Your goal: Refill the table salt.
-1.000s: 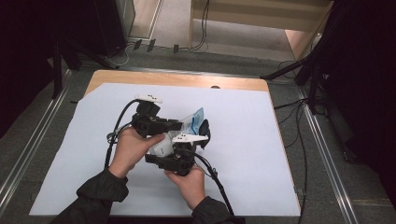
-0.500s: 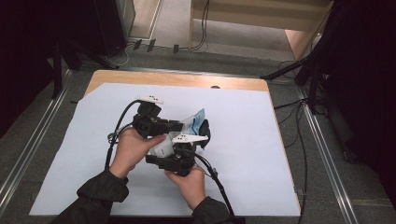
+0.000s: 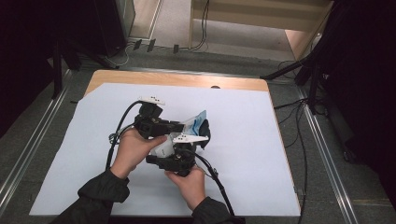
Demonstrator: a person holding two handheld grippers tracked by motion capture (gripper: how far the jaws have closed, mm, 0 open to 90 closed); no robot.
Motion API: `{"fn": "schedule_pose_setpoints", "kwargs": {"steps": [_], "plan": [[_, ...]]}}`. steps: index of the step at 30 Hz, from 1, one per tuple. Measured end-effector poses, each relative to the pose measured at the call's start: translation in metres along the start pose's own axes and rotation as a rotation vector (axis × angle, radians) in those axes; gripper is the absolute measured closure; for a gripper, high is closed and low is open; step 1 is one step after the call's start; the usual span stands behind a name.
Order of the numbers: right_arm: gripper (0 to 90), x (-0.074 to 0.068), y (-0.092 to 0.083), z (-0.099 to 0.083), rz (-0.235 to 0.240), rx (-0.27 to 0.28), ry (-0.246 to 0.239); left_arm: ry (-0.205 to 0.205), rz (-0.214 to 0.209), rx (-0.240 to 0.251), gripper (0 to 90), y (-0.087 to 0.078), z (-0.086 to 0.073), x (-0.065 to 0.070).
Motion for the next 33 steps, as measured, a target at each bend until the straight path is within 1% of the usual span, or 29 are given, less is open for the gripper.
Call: {"fn": "schedule_pose_setpoints", "kwargs": {"steps": [4, 10, 12, 13, 18, 19, 23, 27, 31, 33], "plan": [[66.7, 0.0011, 0.0000, -0.0011, -0.002, -0.002, -0.001, 0.000, 0.001, -0.007, 82.7, 0.0010, -0.0005, -0.0001], [66.7, 0.0002, -0.0006, 0.0003, 0.003, 0.006, -0.001, -0.001, 0.001, 0.002, 82.3, -0.0012, 0.0017, 0.0014], [66.6, -0.0007, -0.0013, 0.0015, 0.005, 0.009, -0.004, -0.003, 0.005, 0.014, 81.4, -0.0025, 0.0036, 0.0023], [66.6, -0.0014, -0.0014, 0.0023, 0.008, 0.011, -0.003, 0.001, 0.009, 0.010, 81.4, -0.0030, 0.0040, 0.0026], [65.6, -0.0034, -0.0013, 0.0038, 0.002, 0.001, -0.012, 0.002, 0.012, 0.010, 81.6, -0.0042, 0.0051, 0.0027], [65.4, -0.0038, -0.0013, 0.0041, 0.000, 0.000, -0.016, 0.004, 0.017, 0.009, 81.6, -0.0048, 0.0054, 0.0031], [64.9, -0.0060, -0.0009, 0.0055, 0.001, 0.003, -0.017, 0.007, 0.017, 0.014, 81.6, -0.0062, 0.0067, 0.0034], [64.4, -0.0054, -0.0004, 0.0054, -0.004, 0.003, -0.017, 0.011, 0.016, 0.012, 81.4, -0.0061, 0.0066, 0.0037], [64.2, -0.0049, -0.0014, 0.0064, -0.005, 0.005, -0.021, 0.016, 0.008, 0.021, 81.3, -0.0073, 0.0076, 0.0052], [64.2, -0.0050, -0.0017, 0.0068, -0.007, 0.007, -0.027, 0.024, 0.012, 0.021, 81.2, -0.0076, 0.0077, 0.0061]]}}
Point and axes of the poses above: each handheld gripper's, and its own axes: y roughly forward along the jaws, z roughly out of its top, x roughly to its right, the point moved 5 cm from there along y, roughly forward along the jaws, and after that the axes turned 5 degrees about x, right-handed, at the moved point
